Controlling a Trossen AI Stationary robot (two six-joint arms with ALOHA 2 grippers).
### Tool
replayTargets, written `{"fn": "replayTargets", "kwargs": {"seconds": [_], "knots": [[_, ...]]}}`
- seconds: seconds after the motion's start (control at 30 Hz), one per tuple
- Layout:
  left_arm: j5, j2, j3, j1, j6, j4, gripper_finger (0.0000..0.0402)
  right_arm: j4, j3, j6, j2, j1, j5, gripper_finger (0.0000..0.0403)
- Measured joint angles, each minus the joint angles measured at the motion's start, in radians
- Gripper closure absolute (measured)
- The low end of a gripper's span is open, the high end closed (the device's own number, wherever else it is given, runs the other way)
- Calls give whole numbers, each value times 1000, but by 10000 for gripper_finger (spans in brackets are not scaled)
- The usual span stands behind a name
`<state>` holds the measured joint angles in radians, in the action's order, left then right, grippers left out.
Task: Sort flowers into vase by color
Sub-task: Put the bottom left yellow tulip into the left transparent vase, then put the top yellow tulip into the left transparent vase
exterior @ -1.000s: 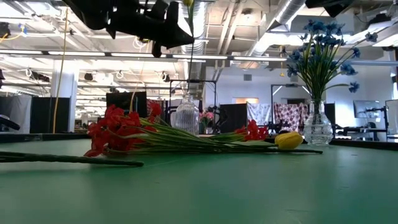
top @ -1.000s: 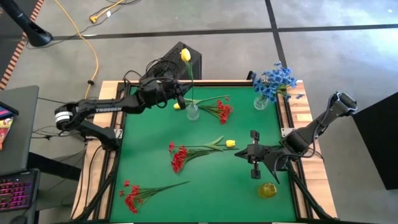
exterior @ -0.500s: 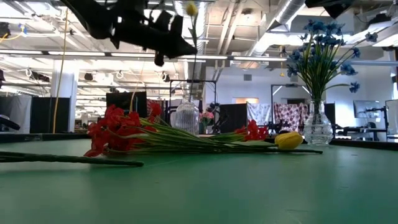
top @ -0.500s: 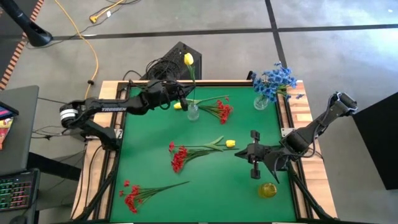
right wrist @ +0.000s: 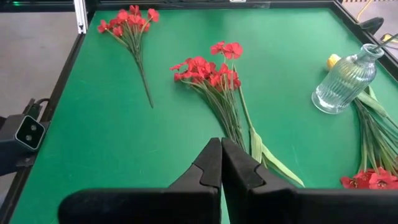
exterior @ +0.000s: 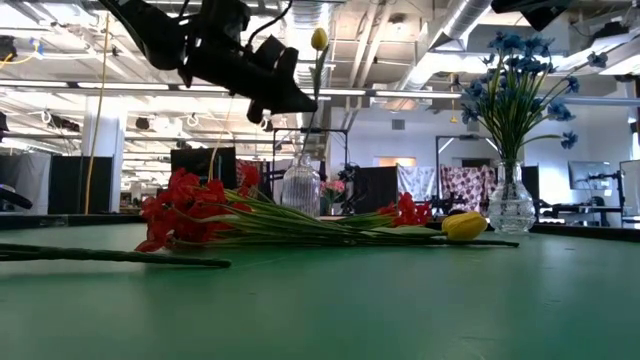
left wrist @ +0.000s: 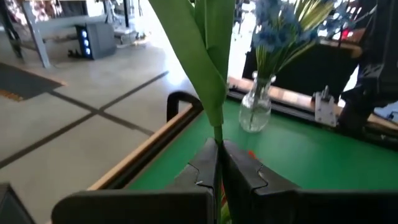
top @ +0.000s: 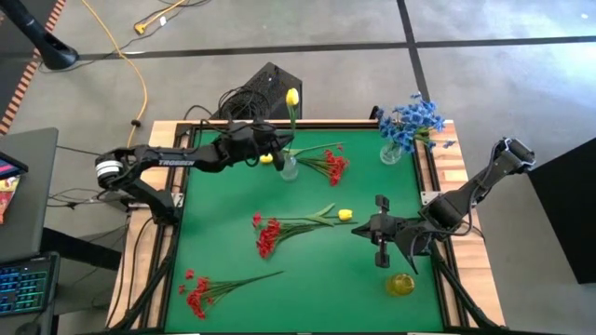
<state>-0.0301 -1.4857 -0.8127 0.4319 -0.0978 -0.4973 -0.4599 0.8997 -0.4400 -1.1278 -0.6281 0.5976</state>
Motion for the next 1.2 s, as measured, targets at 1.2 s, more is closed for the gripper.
{"fn": "replayTargets", "kwargs": {"seconds": [1.2], "knots": [[61,2,-220,-1,244,847,241,0,0,3,0,0,0,371]]}}
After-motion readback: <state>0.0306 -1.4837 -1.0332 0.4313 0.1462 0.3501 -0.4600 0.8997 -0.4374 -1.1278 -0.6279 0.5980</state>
